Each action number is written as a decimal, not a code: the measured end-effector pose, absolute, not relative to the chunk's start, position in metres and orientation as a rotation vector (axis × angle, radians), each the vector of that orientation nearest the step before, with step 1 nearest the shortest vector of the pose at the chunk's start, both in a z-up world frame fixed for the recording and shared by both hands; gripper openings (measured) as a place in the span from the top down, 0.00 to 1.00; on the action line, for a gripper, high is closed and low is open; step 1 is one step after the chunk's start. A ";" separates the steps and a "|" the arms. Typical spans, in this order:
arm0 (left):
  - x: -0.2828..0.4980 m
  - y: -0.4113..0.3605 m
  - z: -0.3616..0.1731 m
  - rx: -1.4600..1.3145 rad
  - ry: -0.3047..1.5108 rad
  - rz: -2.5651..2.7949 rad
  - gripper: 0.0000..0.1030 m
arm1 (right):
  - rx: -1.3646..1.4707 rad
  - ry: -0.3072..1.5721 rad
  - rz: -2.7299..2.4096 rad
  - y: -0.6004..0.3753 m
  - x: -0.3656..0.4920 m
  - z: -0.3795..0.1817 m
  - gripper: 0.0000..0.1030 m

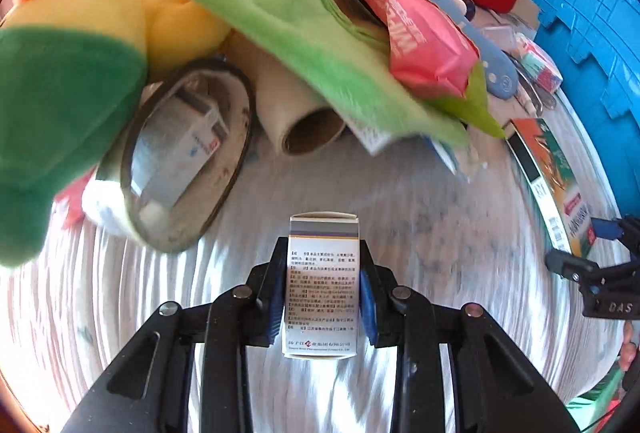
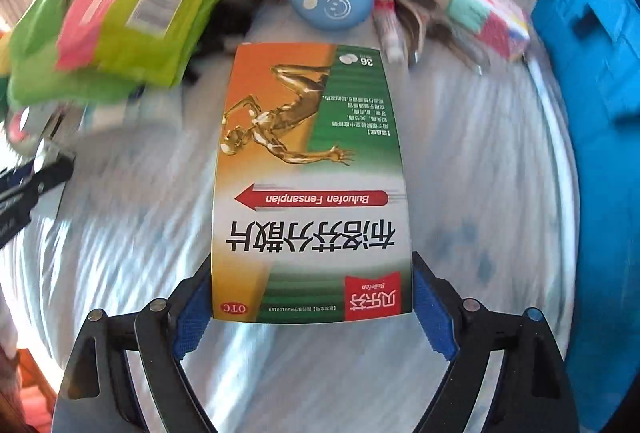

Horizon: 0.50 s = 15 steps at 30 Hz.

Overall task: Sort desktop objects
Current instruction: 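Lift the white box with the left gripper while the right lifts the Bulufen box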

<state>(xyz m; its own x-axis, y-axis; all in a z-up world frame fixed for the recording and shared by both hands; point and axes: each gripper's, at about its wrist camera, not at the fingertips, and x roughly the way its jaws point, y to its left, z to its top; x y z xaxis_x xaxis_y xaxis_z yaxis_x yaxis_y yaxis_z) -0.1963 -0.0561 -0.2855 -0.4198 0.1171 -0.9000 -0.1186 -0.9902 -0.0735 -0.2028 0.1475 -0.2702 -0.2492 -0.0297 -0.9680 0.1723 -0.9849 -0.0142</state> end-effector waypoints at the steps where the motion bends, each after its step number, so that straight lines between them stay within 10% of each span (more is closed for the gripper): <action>1: -0.193 -0.054 -0.285 -1.607 -0.001 2.537 0.71 | 1.848 0.181 -2.375 0.150 -0.195 -0.270 0.14; 9: -0.179 -0.060 -0.288 -1.614 0.064 2.552 0.63 | 1.835 0.103 -2.380 0.160 -0.178 -0.267 0.00; 15: -0.179 -0.051 -0.292 -1.632 0.068 2.537 0.36 | 1.753 0.077 -2.434 0.158 -0.199 -0.246 0.00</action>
<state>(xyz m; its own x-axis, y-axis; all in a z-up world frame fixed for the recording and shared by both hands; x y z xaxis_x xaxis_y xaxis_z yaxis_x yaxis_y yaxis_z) -0.1789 -0.0506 -0.2916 -0.4095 0.0800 -0.9088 -0.1288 -0.9912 -0.0293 -0.1986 0.1577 -0.2461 -0.3112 -0.0843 -0.9466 0.1437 -0.9888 0.0408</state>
